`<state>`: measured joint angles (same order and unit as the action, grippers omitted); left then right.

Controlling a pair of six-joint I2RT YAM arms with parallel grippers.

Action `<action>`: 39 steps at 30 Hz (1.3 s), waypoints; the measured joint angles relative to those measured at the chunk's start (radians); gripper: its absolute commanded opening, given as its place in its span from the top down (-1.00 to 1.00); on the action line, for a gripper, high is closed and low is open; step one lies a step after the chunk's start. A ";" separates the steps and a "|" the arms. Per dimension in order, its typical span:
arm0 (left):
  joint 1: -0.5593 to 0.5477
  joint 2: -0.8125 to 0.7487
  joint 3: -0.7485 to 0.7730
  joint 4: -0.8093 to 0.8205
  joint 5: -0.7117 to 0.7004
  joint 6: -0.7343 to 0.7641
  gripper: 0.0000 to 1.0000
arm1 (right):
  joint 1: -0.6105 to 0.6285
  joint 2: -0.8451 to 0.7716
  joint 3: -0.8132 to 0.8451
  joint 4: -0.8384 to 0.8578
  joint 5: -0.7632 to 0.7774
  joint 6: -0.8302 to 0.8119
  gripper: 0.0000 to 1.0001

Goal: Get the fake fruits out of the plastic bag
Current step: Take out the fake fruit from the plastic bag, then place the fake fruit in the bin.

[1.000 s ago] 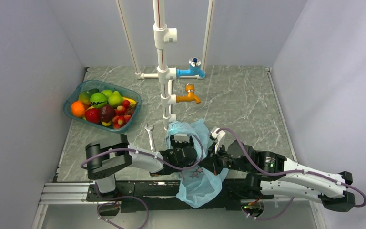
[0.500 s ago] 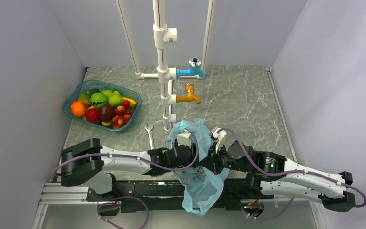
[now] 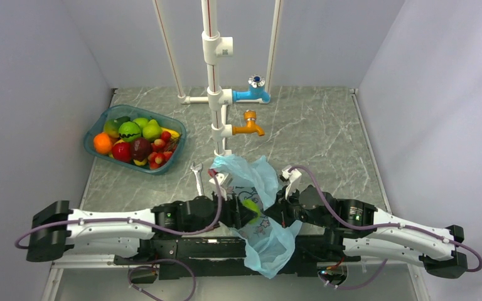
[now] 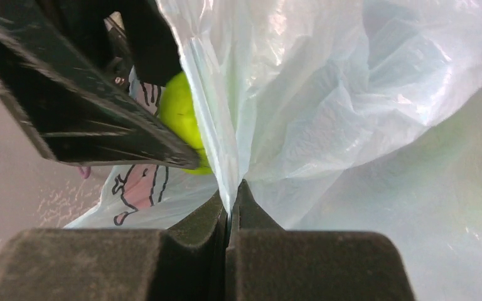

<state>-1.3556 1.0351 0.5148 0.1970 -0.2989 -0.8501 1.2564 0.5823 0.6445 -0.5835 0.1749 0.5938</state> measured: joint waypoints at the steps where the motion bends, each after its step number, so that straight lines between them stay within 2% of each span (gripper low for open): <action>1: -0.001 -0.035 -0.021 0.002 0.006 0.000 1.00 | 0.000 -0.002 -0.002 -0.001 0.007 0.006 1.00; 5: -0.001 -0.177 -0.079 -0.015 0.048 0.017 1.00 | 0.000 -0.013 -0.015 -0.007 0.033 0.032 1.00; 9: -0.001 -0.273 -0.074 -0.053 0.110 0.045 1.00 | 0.000 -0.013 -0.025 -0.007 0.046 0.048 1.00; 16: -0.001 -0.367 -0.044 -0.144 0.150 0.084 1.00 | 0.000 -0.006 -0.031 -0.006 0.061 0.062 1.00; 21: -0.002 -0.412 0.090 -0.363 0.058 0.116 1.00 | 0.000 -0.009 -0.033 -0.008 0.075 0.063 1.00; 27: 0.038 -0.368 0.396 -0.665 -0.096 0.196 1.00 | 0.000 -0.013 -0.035 -0.009 0.087 0.063 1.00; 30: 0.117 -0.328 0.518 -0.775 -0.148 0.238 1.00 | 0.000 -0.011 -0.035 -0.008 0.089 0.062 1.00; 34: 0.275 -0.303 0.568 -0.875 -0.178 0.294 1.00 | 0.000 0.000 -0.038 -0.007 0.090 0.058 1.00; 37: 0.407 -0.296 0.568 -0.914 -0.176 0.345 1.00 | 0.000 0.000 -0.041 -0.007 0.095 0.055 1.00; 39: 0.563 -0.280 0.567 -0.906 -0.121 0.391 1.00 | 0.000 0.000 -0.045 -0.006 0.098 0.053 1.00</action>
<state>-0.7929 0.7547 1.0817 -0.7094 -0.4194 -0.4591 1.2564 0.5827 0.5999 -0.5900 0.2726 0.6464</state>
